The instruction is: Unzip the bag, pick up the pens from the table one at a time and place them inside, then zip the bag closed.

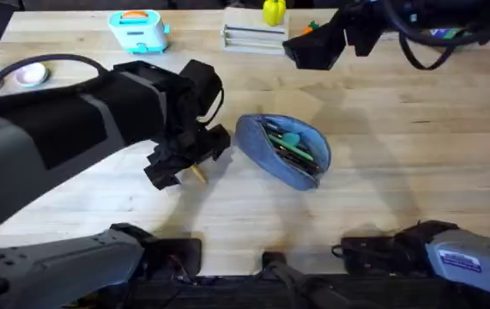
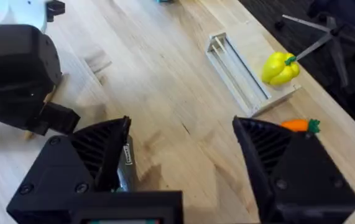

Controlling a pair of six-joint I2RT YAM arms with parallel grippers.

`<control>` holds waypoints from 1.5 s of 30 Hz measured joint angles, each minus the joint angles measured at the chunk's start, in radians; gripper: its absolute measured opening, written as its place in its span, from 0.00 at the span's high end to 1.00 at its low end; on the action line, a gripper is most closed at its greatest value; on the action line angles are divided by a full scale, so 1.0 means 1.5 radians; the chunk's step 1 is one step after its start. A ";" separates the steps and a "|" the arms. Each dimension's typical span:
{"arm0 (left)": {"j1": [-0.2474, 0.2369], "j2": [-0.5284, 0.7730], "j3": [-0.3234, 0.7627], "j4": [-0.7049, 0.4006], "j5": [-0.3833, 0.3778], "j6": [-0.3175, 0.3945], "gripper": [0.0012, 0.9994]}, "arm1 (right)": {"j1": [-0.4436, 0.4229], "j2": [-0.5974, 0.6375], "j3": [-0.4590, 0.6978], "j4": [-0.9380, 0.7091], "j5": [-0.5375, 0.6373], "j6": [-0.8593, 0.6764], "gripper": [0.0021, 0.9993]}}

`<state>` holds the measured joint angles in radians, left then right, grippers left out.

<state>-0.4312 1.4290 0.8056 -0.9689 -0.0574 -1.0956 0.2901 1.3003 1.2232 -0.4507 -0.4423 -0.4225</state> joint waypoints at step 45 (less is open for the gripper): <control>-0.128 0.012 0.372 -0.084 0.029 -0.098 0.96 | -0.132 -0.045 0.000 0.004 0.000 0.061 0.00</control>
<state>-0.6235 1.4475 1.3638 -1.0949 -0.0144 -1.2431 0.0921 1.2327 1.2232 -0.4450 -0.4427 -0.3314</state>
